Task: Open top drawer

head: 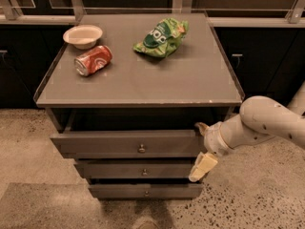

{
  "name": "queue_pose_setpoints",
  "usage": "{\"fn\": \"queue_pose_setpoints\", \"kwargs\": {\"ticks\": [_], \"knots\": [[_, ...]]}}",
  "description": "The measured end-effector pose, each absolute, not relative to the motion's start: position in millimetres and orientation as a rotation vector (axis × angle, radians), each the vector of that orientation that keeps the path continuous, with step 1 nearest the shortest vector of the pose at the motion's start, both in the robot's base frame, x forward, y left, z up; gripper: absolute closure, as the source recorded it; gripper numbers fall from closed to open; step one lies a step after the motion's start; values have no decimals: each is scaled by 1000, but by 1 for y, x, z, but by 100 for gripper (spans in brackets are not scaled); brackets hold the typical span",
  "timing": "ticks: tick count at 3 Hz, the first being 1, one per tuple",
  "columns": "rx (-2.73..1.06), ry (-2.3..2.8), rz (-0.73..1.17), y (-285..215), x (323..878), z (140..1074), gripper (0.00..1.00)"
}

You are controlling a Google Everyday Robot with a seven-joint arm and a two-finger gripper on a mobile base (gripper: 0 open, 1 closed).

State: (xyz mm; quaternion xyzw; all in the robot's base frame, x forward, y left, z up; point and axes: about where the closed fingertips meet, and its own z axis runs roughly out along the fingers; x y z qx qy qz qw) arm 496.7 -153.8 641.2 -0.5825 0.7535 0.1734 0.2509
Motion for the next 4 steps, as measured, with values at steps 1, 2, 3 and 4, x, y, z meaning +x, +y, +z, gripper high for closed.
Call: {"fn": "queue_pose_setpoints", "kwargs": {"ticks": [1, 2, 3, 4], "knots": [[-1535, 2062, 486, -177, 498, 673, 0], [-1537, 2086, 617, -192, 470, 703, 0], [-1529, 2132, 772, -210, 424, 726, 0], [-1592, 2107, 892, -204, 401, 731, 0]]}}
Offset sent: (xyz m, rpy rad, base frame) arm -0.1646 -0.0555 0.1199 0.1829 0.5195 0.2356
